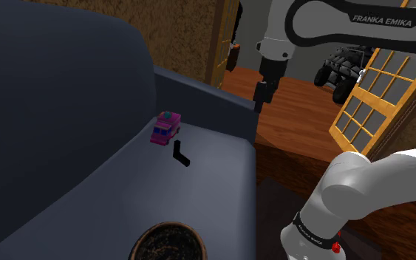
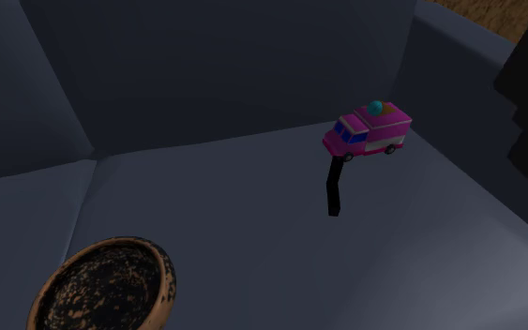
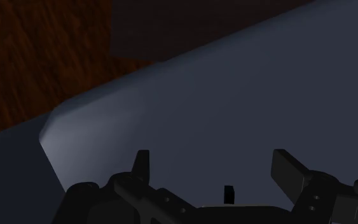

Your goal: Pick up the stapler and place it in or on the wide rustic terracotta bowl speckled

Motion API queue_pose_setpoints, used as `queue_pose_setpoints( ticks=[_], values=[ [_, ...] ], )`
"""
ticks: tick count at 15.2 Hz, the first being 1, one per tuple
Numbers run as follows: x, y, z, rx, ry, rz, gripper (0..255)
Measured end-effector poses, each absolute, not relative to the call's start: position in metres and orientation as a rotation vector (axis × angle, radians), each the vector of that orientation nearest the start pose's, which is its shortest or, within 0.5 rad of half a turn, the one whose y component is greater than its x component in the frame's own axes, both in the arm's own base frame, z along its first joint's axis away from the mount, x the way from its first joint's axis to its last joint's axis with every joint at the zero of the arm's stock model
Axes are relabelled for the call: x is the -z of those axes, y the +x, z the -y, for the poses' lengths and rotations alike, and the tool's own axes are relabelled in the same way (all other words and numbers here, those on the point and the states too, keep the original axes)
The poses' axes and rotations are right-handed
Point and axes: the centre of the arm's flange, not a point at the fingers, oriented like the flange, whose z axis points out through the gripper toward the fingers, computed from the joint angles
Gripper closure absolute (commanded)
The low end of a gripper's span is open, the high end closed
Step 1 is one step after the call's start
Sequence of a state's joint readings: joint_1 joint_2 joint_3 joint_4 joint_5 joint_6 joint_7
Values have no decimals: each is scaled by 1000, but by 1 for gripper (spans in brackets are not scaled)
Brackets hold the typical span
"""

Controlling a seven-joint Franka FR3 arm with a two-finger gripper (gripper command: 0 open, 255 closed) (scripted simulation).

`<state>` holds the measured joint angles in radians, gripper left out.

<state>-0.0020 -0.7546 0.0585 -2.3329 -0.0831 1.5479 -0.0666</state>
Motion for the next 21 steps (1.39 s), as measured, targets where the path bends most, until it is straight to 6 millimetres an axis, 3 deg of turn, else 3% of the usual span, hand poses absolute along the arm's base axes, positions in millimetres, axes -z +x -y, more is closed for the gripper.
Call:
queue_pose_setpoints(
  ticks=[2,7,21],
  values=[
    [-585,316,-15,-54,-3258,173,0],
    [-545,353,-25,-45,-3246,173,0],
    [-405,472,-62,-11,-3207,169,0]
  ],
)
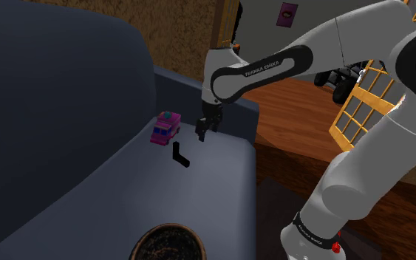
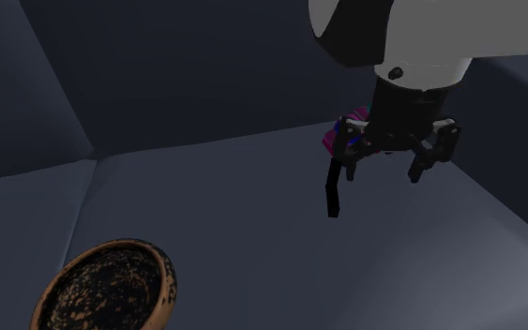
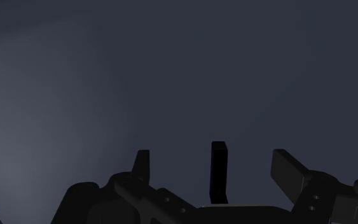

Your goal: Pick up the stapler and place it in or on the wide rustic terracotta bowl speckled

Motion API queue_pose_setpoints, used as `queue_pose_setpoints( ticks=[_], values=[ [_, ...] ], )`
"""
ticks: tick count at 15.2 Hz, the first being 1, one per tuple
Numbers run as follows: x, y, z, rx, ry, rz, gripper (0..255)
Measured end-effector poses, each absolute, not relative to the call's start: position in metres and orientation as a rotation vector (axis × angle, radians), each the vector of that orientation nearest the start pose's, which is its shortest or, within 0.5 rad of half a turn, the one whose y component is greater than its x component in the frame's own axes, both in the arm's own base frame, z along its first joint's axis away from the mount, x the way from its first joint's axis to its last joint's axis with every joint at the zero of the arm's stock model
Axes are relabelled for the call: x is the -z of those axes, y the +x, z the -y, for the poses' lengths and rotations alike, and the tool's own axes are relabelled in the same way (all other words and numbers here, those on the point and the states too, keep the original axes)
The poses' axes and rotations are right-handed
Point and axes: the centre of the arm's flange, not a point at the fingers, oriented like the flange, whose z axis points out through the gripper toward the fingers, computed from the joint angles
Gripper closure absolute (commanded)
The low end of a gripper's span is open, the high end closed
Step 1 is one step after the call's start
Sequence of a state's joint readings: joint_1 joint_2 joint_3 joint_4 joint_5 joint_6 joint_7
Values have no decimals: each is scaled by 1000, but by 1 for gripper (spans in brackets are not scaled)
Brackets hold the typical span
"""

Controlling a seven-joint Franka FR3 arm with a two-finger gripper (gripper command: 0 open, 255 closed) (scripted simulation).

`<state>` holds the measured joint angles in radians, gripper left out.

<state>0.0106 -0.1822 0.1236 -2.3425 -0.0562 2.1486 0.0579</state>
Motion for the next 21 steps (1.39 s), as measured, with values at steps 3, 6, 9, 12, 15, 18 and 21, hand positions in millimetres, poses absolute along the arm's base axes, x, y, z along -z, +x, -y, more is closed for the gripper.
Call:
queue_pose_setpoints(
  ticks=[3,6,9,12,15,18,21],
  values=[
    [-379,490,-75,-3,-3199,168,0],
    [-351,518,-80,3,-3190,167,0],
    [-325,545,-90,10,-3182,166,0],
    [-297,566,-97,16,-3175,165,0],
    [-279,569,-99,17,-3174,165,0],
    [-263,568,-99,17,-3173,165,0],
    [-256,569,-98,17,-3173,165,0]
  ],
)
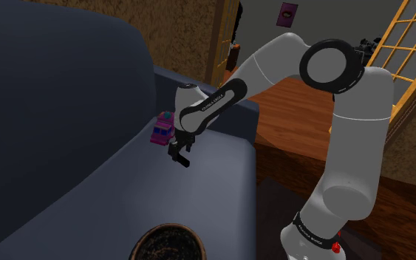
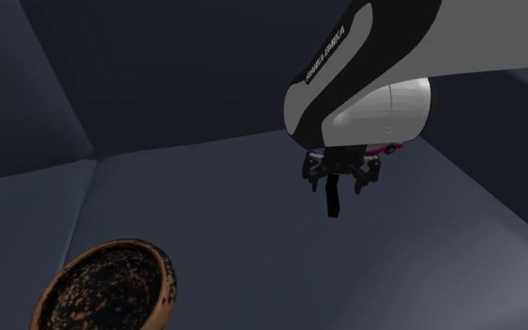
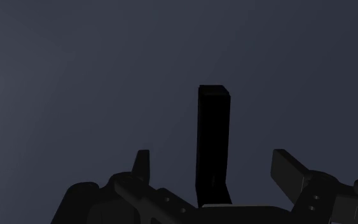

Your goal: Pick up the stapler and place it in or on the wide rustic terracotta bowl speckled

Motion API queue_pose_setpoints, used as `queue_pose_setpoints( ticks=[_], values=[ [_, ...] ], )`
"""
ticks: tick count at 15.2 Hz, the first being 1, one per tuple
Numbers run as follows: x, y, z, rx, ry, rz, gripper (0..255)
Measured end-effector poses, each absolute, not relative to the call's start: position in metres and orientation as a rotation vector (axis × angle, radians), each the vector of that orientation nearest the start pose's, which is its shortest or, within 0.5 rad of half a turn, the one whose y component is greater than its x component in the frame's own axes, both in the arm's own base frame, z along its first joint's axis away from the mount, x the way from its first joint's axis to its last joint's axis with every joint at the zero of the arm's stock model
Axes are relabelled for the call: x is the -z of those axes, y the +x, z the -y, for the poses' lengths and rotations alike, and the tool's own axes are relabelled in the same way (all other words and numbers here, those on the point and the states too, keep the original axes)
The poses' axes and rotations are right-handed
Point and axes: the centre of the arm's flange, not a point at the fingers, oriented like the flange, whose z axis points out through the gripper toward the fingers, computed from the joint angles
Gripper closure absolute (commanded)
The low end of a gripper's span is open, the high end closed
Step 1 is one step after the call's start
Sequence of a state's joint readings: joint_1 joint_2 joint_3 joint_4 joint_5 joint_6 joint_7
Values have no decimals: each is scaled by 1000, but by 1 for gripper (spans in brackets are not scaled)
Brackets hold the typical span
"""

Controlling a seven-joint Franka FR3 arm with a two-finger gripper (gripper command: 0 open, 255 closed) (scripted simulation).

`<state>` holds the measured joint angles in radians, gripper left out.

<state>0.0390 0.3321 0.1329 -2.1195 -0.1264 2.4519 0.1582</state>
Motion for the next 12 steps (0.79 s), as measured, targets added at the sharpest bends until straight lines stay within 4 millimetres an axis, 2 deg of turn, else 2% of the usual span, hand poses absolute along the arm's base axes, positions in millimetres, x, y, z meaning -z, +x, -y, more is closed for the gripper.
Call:
queue_pose_setpoints(
  ticks=[5,6,12],
  values=[
    [-255,569,-98,18,-3173,165,0],
    [-255,569,-98,18,-3173,165,255],
    [-255,569,-98,18,-3173,165,255]
  ],
)
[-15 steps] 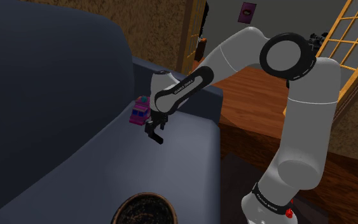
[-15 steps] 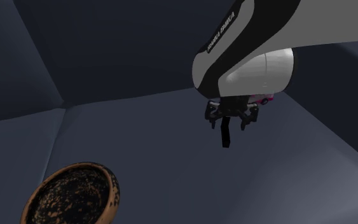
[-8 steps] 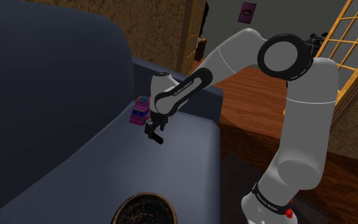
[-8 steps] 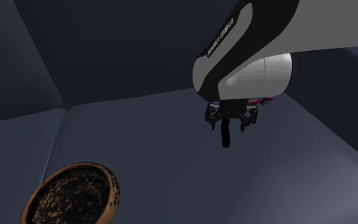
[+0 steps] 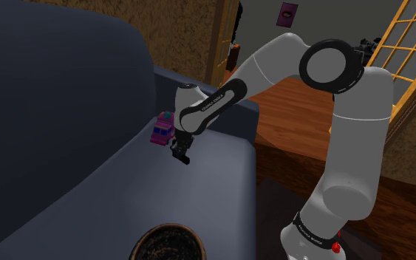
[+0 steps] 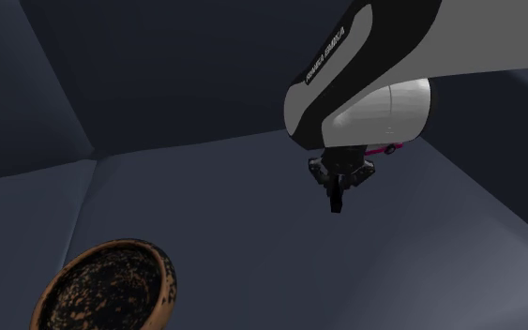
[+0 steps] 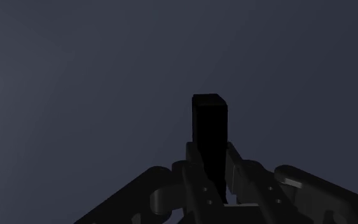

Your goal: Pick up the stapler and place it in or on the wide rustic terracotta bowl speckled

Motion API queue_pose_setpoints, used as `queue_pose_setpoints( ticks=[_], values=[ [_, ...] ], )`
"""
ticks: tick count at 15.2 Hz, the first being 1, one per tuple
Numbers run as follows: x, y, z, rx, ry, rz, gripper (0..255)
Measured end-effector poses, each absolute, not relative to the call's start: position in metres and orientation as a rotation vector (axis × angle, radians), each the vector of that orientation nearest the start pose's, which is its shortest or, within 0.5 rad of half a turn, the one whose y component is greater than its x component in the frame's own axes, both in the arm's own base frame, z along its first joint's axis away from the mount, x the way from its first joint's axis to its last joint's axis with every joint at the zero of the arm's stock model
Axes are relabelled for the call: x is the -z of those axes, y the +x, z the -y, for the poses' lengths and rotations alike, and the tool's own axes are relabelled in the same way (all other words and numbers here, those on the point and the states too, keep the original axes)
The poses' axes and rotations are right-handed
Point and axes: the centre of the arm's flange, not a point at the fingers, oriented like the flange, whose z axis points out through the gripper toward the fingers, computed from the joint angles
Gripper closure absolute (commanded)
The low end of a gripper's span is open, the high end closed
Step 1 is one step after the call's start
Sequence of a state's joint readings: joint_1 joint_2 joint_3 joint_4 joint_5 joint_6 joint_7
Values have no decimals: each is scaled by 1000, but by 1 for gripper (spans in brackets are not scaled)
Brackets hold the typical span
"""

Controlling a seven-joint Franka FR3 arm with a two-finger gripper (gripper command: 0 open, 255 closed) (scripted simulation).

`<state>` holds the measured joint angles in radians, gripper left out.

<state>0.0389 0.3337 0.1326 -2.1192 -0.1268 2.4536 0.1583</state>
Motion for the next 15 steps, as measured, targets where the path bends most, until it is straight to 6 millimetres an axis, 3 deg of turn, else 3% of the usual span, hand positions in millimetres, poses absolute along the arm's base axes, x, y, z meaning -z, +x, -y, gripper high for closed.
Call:
queue_pose_setpoints(
  ticks=[6,15],
  values=[
    [-262,569,-98,20,-3173,166,255],
    [-309,569,-97,19,-3173,165,255]
  ],
)
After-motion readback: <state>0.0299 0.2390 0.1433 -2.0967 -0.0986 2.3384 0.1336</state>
